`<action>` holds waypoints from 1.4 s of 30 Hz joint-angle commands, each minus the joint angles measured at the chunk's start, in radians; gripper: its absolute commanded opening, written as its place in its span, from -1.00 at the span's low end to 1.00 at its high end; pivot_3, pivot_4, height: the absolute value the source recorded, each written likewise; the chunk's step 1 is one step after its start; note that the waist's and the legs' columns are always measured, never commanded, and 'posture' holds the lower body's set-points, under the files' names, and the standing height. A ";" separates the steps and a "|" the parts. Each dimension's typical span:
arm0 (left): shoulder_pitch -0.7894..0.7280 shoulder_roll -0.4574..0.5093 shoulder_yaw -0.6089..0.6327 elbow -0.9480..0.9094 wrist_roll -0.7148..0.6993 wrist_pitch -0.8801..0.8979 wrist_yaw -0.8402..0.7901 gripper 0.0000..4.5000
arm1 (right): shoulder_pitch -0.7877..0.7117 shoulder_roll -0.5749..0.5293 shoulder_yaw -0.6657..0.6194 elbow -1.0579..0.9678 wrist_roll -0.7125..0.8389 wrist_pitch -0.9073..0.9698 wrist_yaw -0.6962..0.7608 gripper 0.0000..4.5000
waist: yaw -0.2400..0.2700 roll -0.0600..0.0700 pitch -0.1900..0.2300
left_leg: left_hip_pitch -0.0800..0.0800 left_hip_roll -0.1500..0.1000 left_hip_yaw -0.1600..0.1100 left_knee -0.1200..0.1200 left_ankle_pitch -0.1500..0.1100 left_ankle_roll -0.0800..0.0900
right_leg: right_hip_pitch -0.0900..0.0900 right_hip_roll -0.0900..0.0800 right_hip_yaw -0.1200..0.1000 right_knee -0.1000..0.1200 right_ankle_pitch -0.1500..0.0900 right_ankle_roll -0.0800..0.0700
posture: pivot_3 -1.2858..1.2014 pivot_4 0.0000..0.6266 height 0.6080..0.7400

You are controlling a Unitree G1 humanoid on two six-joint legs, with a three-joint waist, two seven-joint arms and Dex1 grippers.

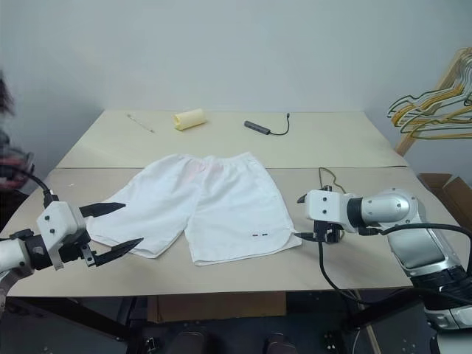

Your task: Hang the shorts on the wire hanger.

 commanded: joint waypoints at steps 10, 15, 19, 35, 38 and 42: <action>-0.046 -0.013 0.008 -0.030 -0.021 0.009 0.037 1.00 | -0.021 0.000 -0.018 -0.006 -0.004 -0.022 -0.004 0.98 | 0.000 0.000 0.000 | 0.000 0.000 0.000 0.000 0.000 0.000 | 0.000 0.000 0.000 0.000 0.000 0.000 | 0.22 -1.00 1.00; -0.057 -0.020 -0.027 -0.033 -0.011 -0.001 0.039 1.00 | -0.020 0.005 -0.016 -0.004 -0.011 -0.024 -0.009 0.98 | 0.000 0.000 0.000 | 0.000 0.000 0.000 0.000 0.000 0.000 | 0.000 0.000 0.000 0.000 0.000 0.000 | 0.21 -1.00 1.00; -0.097 -0.032 -0.084 -0.040 -0.008 0.020 0.062 1.00 | -0.023 0.014 -0.014 0.003 -0.020 -0.028 -0.021 0.98 | 0.002 0.000 0.000 | 0.000 0.000 0.000 0.000 0.000 0.000 | 0.001 0.000 0.000 0.000 0.000 0.000 | 0.21 -1.00 1.00; -0.335 -0.132 -0.525 0.088 0.127 0.058 0.029 1.00 | 0.045 0.017 -0.045 -0.076 -0.025 0.036 -0.096 0.98 | -0.008 -0.001 -0.001 | 0.000 -0.001 0.000 0.002 0.000 0.000 | 0.002 0.001 0.002 0.000 0.001 0.002 | 0.13 -1.00 1.00; -0.402 -0.138 -0.600 0.107 0.150 0.122 0.017 1.00 | 0.054 0.015 -0.040 -0.088 -0.029 0.047 -0.103 0.98 | -0.017 -0.001 -0.001 | 0.001 -0.001 0.000 0.003 0.000 0.000 | 0.002 0.001 0.002 0.000 0.001 0.002 | 0.13 -1.00 1.00; -0.461 -0.085 -0.738 0.156 0.271 0.152 -0.038 1.00 | 0.062 0.014 -0.038 -0.104 -0.031 0.062 -0.109 0.98 | -0.034 -0.001 -0.001 | 0.001 -0.001 -0.001 0.003 0.000 0.000 | 0.004 0.001 0.002 0.000 0.001 0.002 | 0.12 -1.00 1.00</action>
